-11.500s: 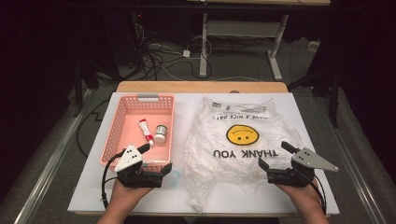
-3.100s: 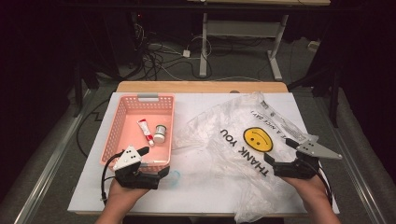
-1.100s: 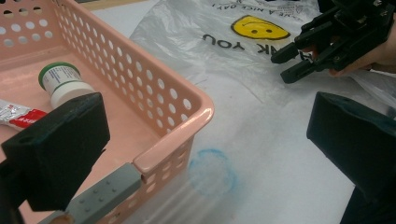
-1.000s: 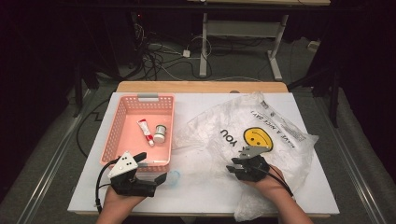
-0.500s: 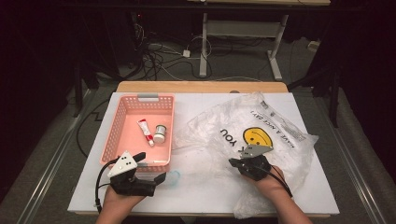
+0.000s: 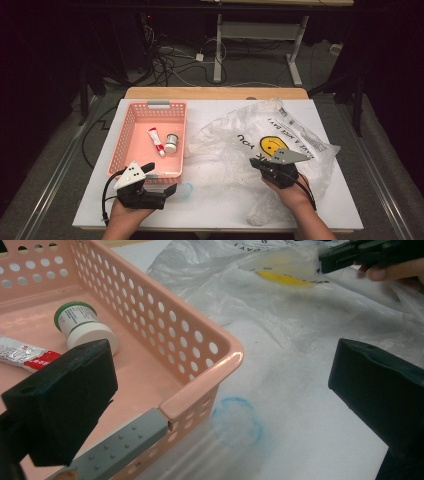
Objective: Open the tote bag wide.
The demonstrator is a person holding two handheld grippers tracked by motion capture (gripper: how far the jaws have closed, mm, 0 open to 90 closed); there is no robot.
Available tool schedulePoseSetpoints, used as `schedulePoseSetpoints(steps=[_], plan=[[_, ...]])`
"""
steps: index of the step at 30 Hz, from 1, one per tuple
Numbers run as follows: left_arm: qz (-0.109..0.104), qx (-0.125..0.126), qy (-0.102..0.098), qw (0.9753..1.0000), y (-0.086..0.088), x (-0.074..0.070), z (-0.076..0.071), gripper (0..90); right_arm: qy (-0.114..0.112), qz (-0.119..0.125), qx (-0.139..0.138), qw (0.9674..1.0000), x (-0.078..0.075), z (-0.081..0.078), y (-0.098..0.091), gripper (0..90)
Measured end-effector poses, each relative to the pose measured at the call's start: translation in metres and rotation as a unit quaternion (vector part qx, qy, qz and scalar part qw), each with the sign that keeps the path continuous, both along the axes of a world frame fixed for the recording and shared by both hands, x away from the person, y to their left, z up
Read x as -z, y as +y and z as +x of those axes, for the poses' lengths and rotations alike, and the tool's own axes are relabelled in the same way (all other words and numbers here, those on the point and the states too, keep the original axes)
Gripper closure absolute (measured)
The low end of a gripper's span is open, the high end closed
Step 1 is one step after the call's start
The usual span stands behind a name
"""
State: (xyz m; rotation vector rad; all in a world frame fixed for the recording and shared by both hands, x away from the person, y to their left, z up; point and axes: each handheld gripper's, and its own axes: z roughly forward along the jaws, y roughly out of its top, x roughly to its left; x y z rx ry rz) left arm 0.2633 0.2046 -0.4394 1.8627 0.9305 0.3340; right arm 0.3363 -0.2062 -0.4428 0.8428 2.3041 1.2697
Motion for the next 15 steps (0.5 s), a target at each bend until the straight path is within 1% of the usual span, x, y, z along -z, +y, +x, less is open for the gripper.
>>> schedulePoseSetpoints(steps=[5,11,15], plan=[[0.0,-0.002,0.002,1.0,0.001,0.001,0.001,0.0,-0.026,0.013,0.005,0.9996,-0.014,-0.002,-0.006,90.0],[0.0,-0.002,0.002,1.0,-0.001,0.002,0.0,0.0,-0.042,0.034,0.012,0.9984,-0.026,-0.002,-0.016,90.0],[0.0,-0.002,0.001,1.0,-0.002,0.001,0.0,0.0,-0.059,0.048,0.018,0.9969,-0.037,-0.002,-0.023,90.0]])
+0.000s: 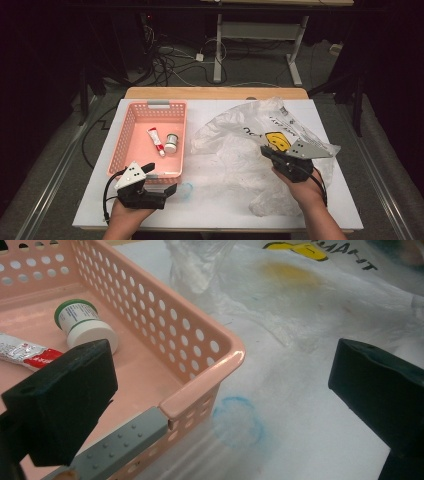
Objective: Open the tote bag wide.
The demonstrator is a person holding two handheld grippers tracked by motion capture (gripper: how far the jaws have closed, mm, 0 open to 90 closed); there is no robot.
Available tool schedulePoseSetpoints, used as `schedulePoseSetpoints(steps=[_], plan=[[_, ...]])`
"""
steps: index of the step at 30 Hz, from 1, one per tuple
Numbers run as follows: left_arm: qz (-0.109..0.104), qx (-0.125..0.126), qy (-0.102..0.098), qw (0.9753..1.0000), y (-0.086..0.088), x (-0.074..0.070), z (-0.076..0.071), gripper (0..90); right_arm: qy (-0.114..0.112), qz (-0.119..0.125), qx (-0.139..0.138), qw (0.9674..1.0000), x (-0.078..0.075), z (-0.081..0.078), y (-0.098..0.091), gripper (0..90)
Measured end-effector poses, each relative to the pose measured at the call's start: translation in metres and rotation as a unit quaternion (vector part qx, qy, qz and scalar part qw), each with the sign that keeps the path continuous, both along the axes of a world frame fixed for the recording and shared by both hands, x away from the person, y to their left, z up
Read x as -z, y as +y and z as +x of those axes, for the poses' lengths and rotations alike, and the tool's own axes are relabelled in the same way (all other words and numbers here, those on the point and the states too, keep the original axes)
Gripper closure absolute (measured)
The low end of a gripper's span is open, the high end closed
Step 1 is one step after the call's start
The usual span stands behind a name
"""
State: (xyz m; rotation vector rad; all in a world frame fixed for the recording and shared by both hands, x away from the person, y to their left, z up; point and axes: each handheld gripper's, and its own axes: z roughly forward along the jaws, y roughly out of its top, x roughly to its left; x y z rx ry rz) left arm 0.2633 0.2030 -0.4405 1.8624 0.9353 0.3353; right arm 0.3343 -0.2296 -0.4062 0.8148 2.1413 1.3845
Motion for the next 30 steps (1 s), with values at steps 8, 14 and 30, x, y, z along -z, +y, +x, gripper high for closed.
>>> schedulePoseSetpoints(steps=[8,14,30], plan=[[-0.011,-0.016,-0.011,0.9998,0.002,-0.008,0.0,0.0,-0.015,0.014,0.003,0.9998,-0.01,-0.001,-0.005,90.0],[-0.022,-0.045,-0.004,0.9988,0.01,-0.013,0.009,0.0,-0.015,0.016,0.002,0.9997,-0.011,-0.001,-0.005,90.0],[-0.017,-0.082,-0.003,0.9965,0.015,-0.043,0.052,0.0,-0.015,0.013,-0.005,0.9998,-0.009,-0.002,-0.003,90.0]])
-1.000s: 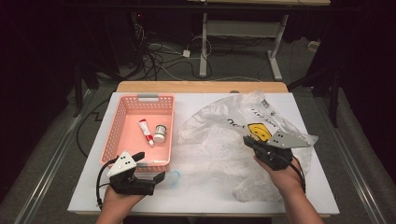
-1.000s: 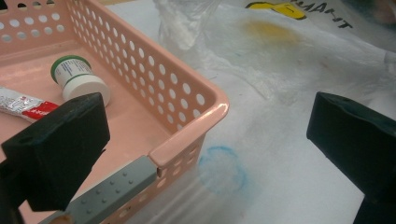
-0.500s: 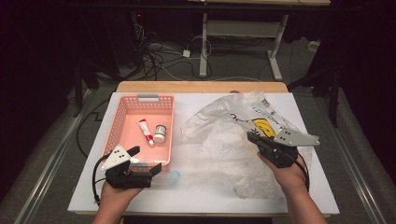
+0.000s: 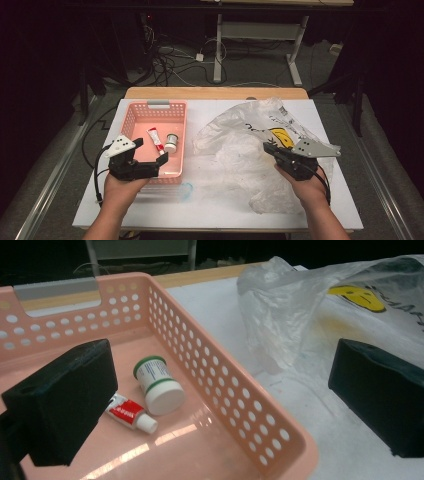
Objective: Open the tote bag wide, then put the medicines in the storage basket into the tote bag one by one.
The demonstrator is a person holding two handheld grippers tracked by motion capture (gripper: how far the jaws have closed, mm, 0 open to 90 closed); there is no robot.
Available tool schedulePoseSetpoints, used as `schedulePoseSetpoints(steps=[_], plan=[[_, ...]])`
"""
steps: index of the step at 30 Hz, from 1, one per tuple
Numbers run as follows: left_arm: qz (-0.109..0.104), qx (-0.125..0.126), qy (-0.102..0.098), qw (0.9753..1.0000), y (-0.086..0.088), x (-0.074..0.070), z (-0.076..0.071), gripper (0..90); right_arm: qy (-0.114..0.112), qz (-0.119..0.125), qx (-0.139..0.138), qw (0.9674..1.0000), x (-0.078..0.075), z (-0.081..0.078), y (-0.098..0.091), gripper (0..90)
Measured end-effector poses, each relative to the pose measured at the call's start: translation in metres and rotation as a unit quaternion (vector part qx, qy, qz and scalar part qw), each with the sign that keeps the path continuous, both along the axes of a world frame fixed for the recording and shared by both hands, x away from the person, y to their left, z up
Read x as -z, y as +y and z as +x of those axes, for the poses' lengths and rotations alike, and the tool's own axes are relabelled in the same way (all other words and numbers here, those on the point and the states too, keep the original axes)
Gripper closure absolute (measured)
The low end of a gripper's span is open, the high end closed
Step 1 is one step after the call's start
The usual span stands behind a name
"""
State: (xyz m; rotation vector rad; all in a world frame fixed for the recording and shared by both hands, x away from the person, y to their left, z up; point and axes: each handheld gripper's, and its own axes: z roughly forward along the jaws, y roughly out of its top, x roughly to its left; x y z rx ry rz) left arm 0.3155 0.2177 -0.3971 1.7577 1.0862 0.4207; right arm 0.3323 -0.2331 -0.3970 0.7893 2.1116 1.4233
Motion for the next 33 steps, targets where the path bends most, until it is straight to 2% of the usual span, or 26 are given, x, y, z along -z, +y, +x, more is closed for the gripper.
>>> schedulePoseSetpoints(steps=[3,7,11,16,24,27,30,33], plan=[[0.014,-0.004,0.006,0.9999,-0.003,-0.001,0.012,0.0,0.001,0.0,-0.001,1.0,0.001,0.0,-0.001,90.0],[0.01,-0.016,0.008,0.9998,-0.001,-0.002,0.027,0.0,0.005,0.002,-0.002,1.0,0.002,0.0,-0.001,90.0],[0.026,-0.02,0.012,0.9994,-0.003,-0.002,0.039,0.0,0.004,0.001,-0.004,1.0,0.002,0.001,-0.001,90.0],[0.03,-0.028,0.02,0.999,-0.004,0.0,0.053,0.0,0.006,0.004,-0.003,1.0,0.003,0.002,-0.002,90.0],[0.043,-0.037,0.049,0.9971,0.0,0.008,0.08,0.0,0.01,0.003,-0.007,0.9999,0.005,0.005,-0.001,90.0],[0.052,-0.043,0.066,0.9955,0.003,0.016,0.088,0.0,0.009,0.004,-0.008,0.9999,0.005,0.006,0.0,90.0],[0.056,-0.05,0.094,0.9927,0.008,0.023,0.096,0.0,0.01,0.001,-0.008,0.9999,0.006,0.007,-0.001,90.0],[0.062,-0.071,0.104,0.9901,0.012,0.026,0.103,1.1,0.011,-0.001,-0.005,0.9999,0.007,0.006,-0.003,90.0]])
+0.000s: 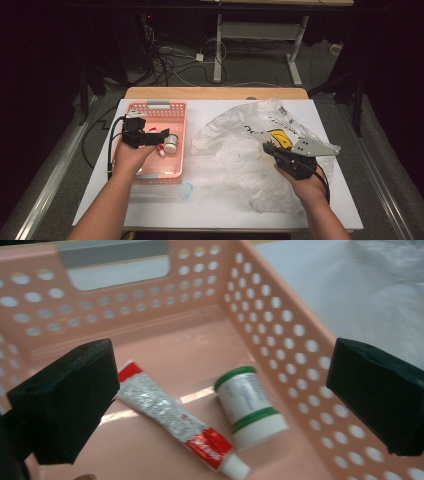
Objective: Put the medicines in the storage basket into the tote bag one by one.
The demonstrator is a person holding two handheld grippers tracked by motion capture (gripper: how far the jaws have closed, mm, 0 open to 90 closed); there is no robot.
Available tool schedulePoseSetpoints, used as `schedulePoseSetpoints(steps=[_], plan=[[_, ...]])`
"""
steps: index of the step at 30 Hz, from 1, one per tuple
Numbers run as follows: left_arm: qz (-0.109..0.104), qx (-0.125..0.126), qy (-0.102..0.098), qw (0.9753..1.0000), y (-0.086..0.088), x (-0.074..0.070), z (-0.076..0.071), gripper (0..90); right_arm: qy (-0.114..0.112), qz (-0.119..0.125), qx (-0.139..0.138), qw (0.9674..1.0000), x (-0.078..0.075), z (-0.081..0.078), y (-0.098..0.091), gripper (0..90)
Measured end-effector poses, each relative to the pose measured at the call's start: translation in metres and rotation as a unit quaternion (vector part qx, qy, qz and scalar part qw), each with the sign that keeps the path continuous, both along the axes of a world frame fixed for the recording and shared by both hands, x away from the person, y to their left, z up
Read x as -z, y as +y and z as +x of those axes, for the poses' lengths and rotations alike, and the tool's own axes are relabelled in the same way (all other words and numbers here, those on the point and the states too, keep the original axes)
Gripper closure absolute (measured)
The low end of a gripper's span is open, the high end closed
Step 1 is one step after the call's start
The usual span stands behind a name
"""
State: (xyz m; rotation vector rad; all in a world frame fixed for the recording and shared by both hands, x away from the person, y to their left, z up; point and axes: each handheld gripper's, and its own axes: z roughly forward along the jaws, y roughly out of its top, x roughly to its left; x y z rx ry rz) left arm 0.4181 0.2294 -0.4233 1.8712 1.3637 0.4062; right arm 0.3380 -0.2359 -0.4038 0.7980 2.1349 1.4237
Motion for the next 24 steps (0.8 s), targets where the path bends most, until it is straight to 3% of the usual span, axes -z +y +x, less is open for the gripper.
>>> schedulePoseSetpoints(steps=[9,14,18,24], plan=[[-0.01,-0.006,0.061,0.9981,0.003,0.011,0.017,2.7,0.006,0.005,-0.001,1.0,0.005,0.004,-0.003,90.0],[0.01,-0.01,0.091,0.9958,-0.001,0.019,0.025,2.7,0.005,0.005,-0.002,1.0,0.005,0.004,-0.003,90.0],[0.031,-0.019,0.119,0.9923,-0.003,0.025,0.026,2.7,0.006,0.001,0.001,1.0,0.005,0.004,-0.002,90.0],[0.04,-0.031,0.152,0.9871,-0.001,0.03,0.032,5.4,0.003,-0.01,-0.002,0.9999,0.005,0.002,0.005,90.0]])
